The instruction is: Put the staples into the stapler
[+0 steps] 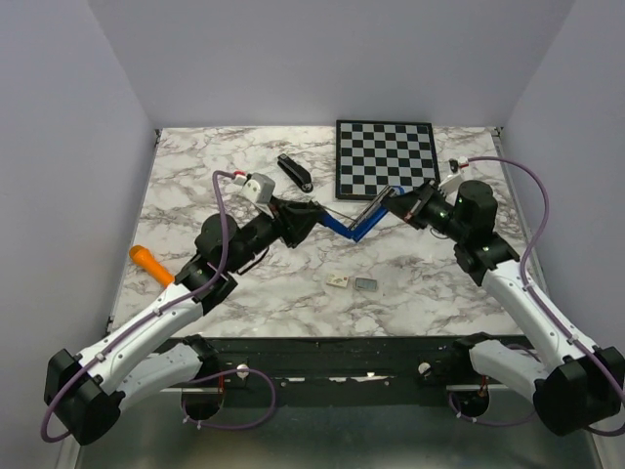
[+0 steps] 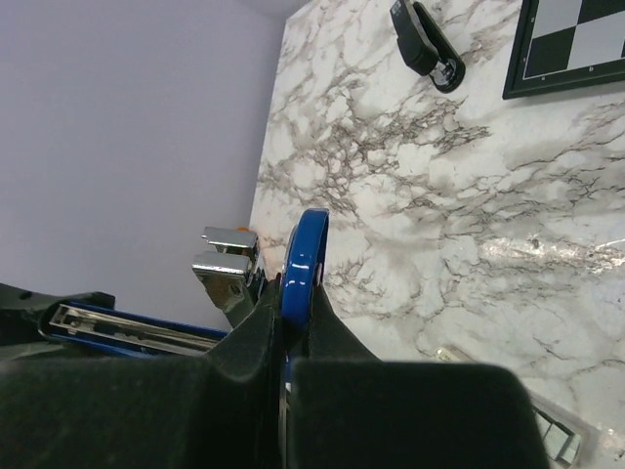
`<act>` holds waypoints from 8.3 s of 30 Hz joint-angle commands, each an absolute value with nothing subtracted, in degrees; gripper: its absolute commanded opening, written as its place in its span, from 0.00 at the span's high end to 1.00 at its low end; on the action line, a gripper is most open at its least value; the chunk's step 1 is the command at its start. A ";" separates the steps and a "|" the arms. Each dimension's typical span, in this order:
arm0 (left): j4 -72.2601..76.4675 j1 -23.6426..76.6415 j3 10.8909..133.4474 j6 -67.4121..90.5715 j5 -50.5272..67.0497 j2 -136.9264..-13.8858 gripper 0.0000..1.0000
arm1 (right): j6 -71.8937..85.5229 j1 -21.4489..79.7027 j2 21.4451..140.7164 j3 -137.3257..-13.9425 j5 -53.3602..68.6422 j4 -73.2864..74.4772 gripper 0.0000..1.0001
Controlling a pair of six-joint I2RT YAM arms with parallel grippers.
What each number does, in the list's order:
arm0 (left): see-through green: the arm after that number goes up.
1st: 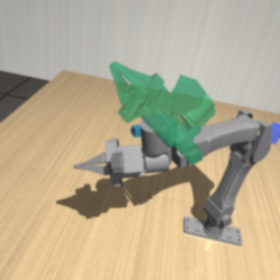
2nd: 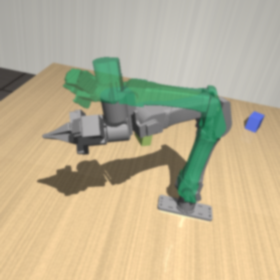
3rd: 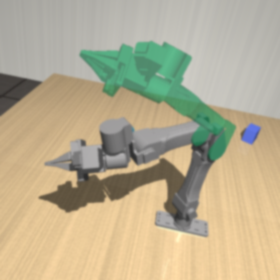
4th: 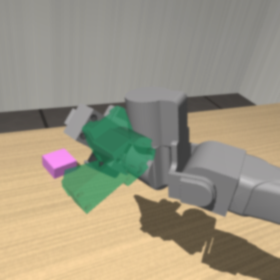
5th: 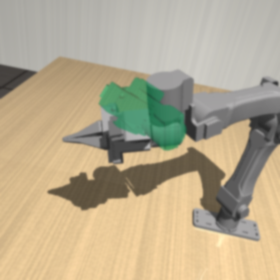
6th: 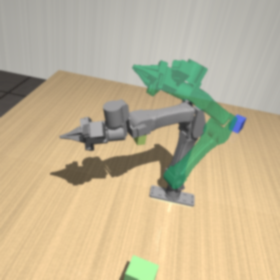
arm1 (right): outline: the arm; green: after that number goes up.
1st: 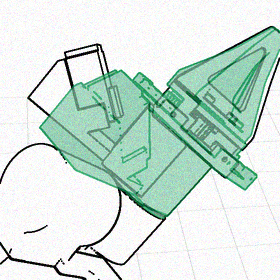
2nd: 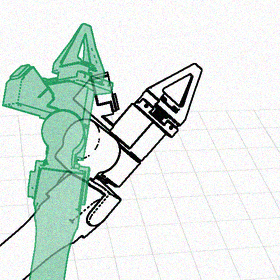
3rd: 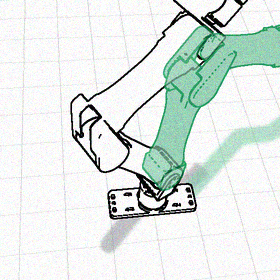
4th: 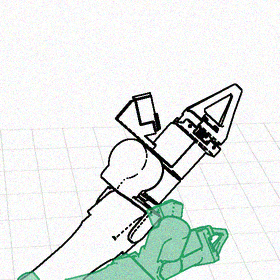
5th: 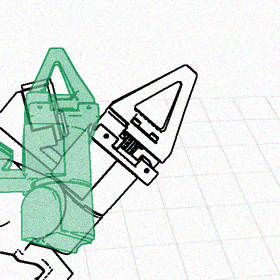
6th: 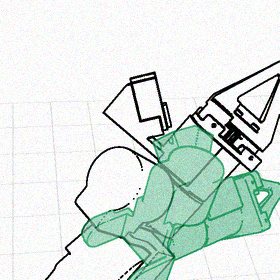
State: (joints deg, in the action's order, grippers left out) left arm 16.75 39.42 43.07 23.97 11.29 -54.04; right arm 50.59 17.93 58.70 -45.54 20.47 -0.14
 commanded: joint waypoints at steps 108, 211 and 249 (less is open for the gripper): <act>-23.10 27.78 78.31 -2.89 32.61 -90.17 1.00 | 57.59 10.02 58.80 -37.88 29.71 -15.58 0.31; -24.62 21.62 91.78 24.70 -15.64 -118.49 0.87 | 23.82 10.90 46.67 -34.37 23.73 3.78 0.05; -8.53 26.89 68.01 41.93 7.64 -102.56 0.18 | 23.91 14.68 46.41 -33.75 23.55 2.99 0.05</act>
